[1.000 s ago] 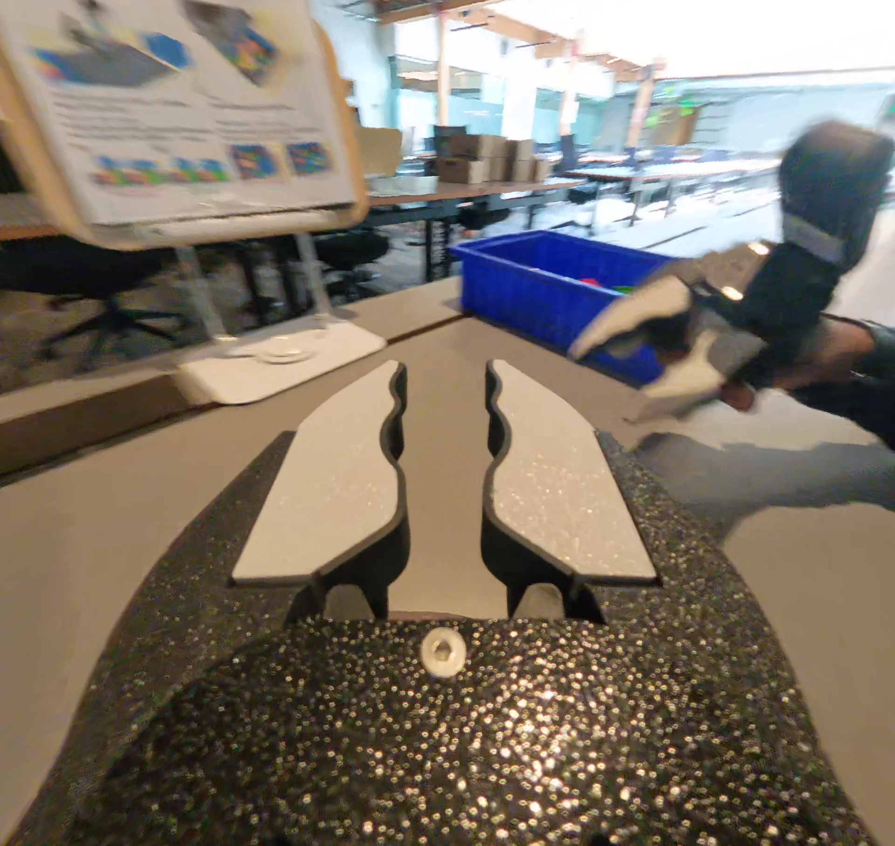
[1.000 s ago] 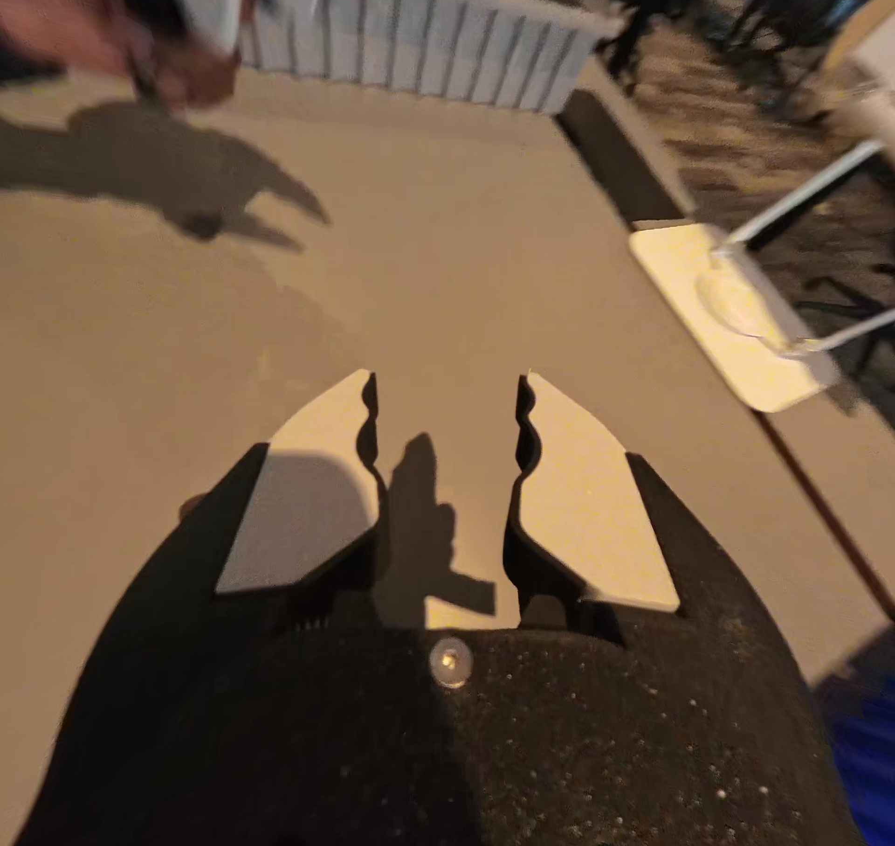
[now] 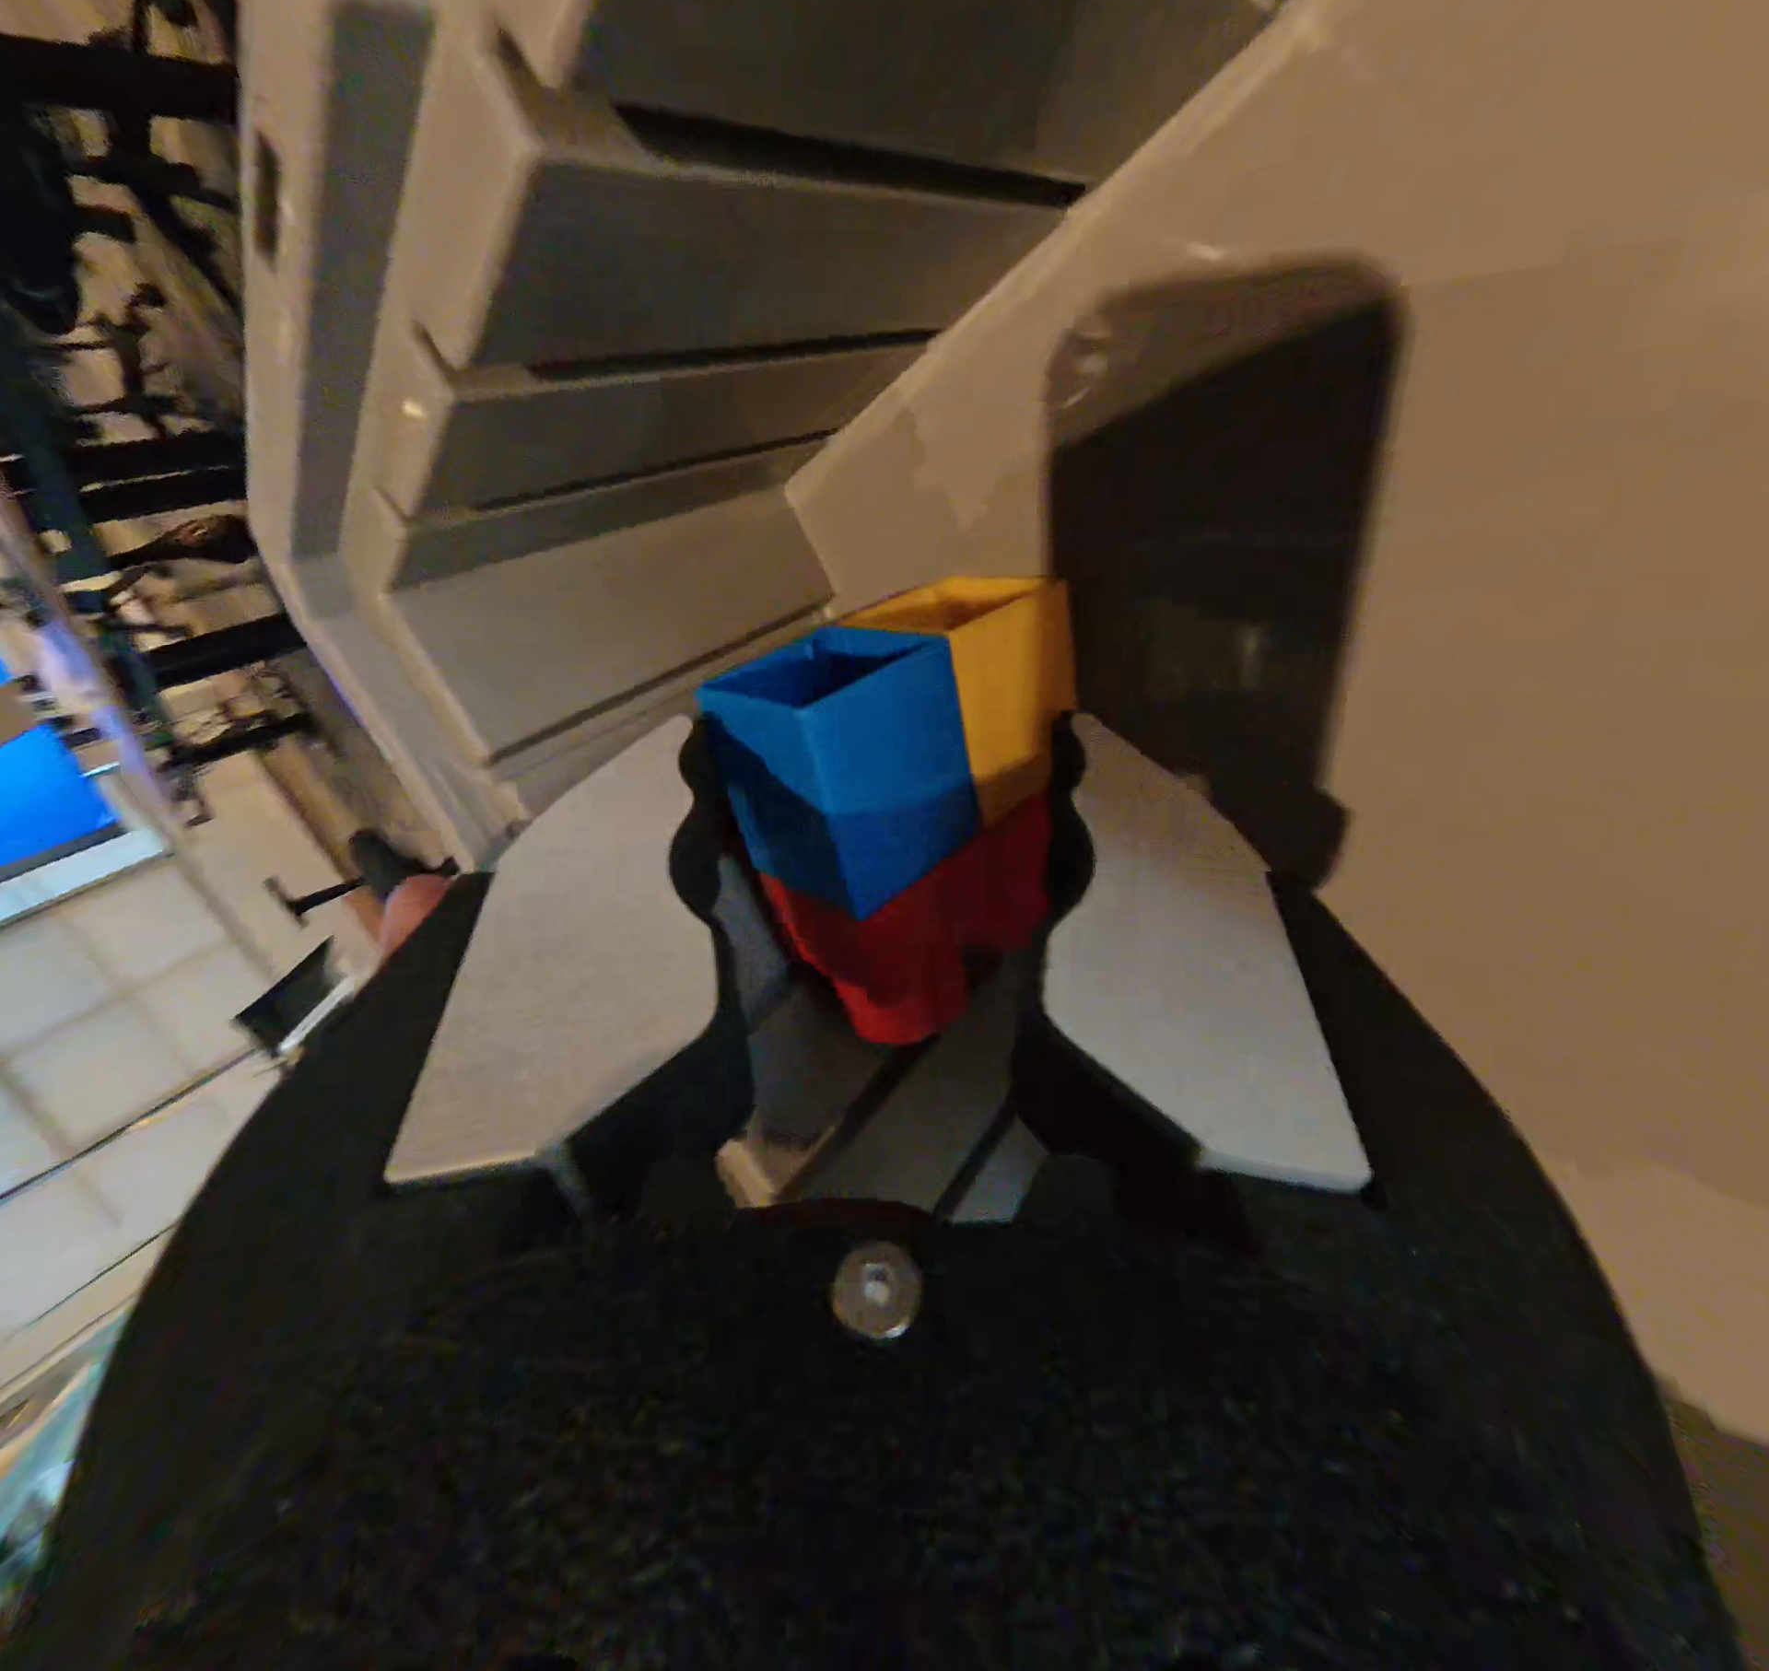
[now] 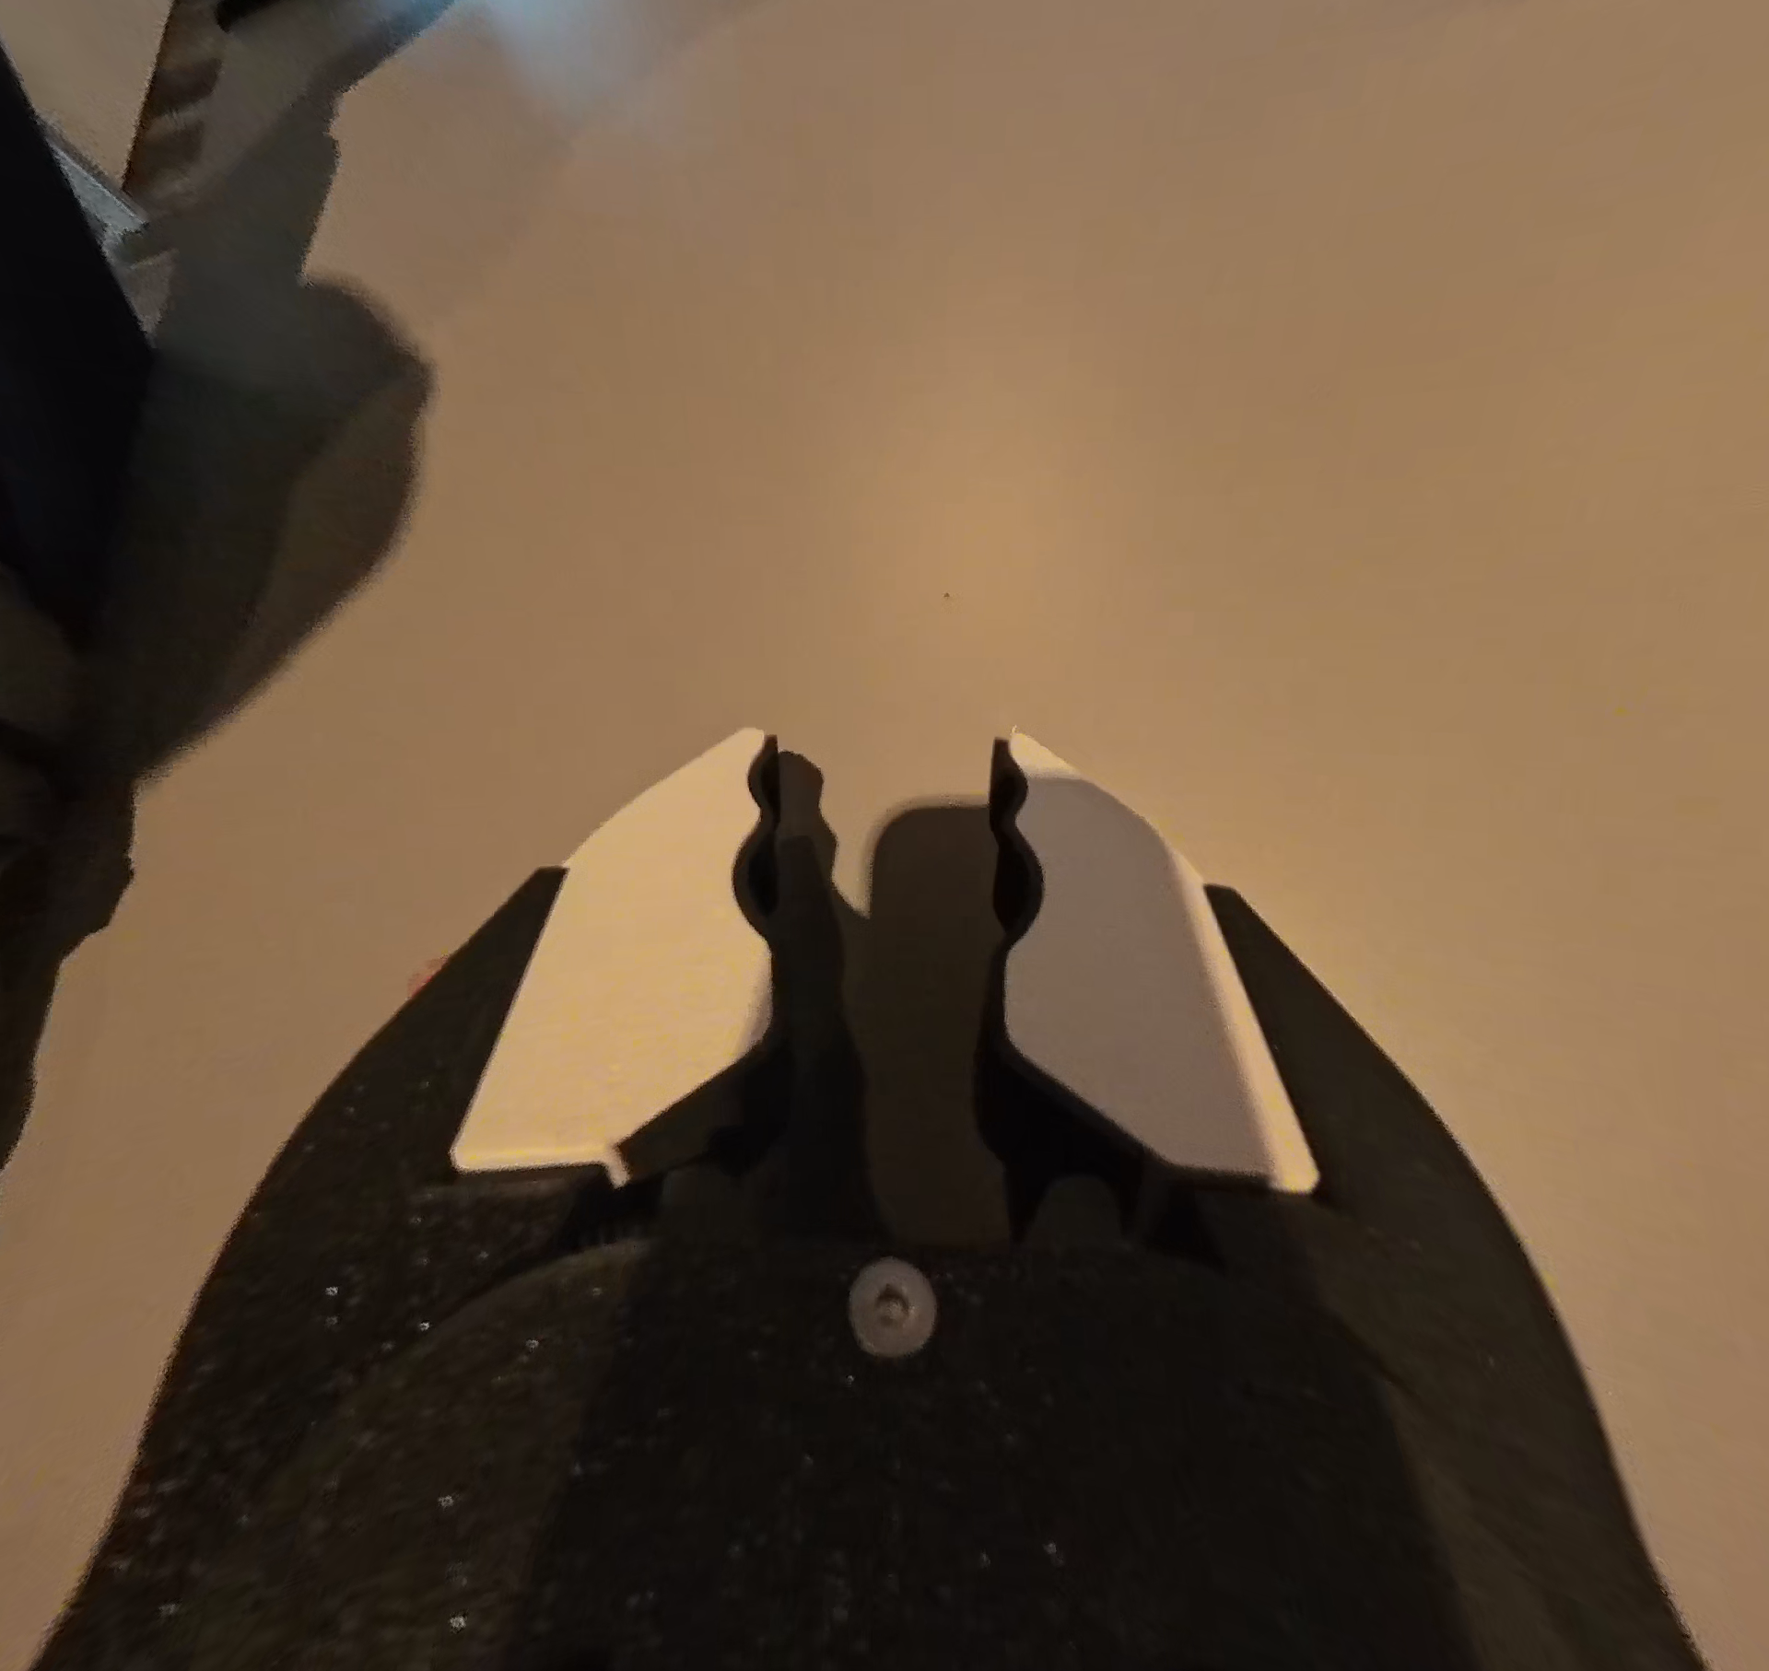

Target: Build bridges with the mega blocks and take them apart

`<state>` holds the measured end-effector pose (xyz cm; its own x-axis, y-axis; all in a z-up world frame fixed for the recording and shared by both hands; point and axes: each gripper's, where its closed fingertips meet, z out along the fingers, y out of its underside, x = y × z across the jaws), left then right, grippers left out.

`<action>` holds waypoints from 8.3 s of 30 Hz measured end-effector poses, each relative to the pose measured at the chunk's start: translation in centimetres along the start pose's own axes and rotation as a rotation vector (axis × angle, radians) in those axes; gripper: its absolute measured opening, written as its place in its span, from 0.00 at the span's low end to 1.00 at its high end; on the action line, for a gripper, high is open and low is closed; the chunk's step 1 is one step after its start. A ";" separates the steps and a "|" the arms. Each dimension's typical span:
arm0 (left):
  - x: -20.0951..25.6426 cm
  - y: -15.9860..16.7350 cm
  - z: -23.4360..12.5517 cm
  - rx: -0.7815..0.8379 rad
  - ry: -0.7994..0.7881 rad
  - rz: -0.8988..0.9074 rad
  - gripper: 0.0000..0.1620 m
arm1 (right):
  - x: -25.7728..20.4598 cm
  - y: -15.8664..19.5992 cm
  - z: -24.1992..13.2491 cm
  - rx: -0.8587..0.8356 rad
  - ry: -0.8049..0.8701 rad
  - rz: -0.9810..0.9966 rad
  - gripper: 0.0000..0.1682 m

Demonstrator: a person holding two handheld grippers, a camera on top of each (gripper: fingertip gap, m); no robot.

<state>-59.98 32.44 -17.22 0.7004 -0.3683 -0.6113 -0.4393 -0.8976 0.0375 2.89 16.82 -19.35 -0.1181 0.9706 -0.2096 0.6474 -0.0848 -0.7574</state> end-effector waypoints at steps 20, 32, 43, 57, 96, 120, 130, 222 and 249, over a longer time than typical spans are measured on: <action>1.8 0.5 -2.2 0.048 -0.020 0.024 0.37 | -0.2 0.3 0.3 -0.027 0.019 -0.043 0.25; 0.9 0.1 -0.4 0.056 0.038 0.214 0.39 | -0.1 0.1 0.1 -0.009 -0.013 -0.004 0.24; 3.2 0.8 -3.2 0.047 0.126 0.096 0.27 | -0.3 0.1 0.1 -0.008 -0.019 -0.017 0.24; 4.0 -3.3 -21.6 0.530 -0.285 0.002 0.26 | -0.2 0.2 0.2 -0.010 0.054 -0.071 0.25; 45.2 -11.8 -49.4 1.674 1.056 0.112 0.29 | -5.2 -4.7 -7.3 0.416 -0.002 -0.128 0.25; 51.3 -13.2 -45.1 1.375 1.121 0.262 0.22 | -3.8 -0.5 -4.8 0.096 0.141 -0.266 0.25; 50.3 -13.8 -46.2 1.451 1.073 0.206 0.22 | -3.0 -1.8 -6.3 0.166 0.209 -0.254 0.25; 44.6 -13.6 -50.7 1.787 1.284 -0.182 0.22 | 14.3 8.9 -34.5 0.071 1.164 0.358 0.21; 46.7 -13.3 -51.3 1.782 1.180 -0.025 0.22 | -5.9 -9.2 -11.8 0.443 0.174 -0.212 0.26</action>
<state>7.43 14.73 -5.74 0.3360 -0.9383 0.0815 0.1429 -0.0347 -0.9891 6.54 14.58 -3.82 -0.0610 0.9967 0.0537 0.2379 0.0668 -0.9690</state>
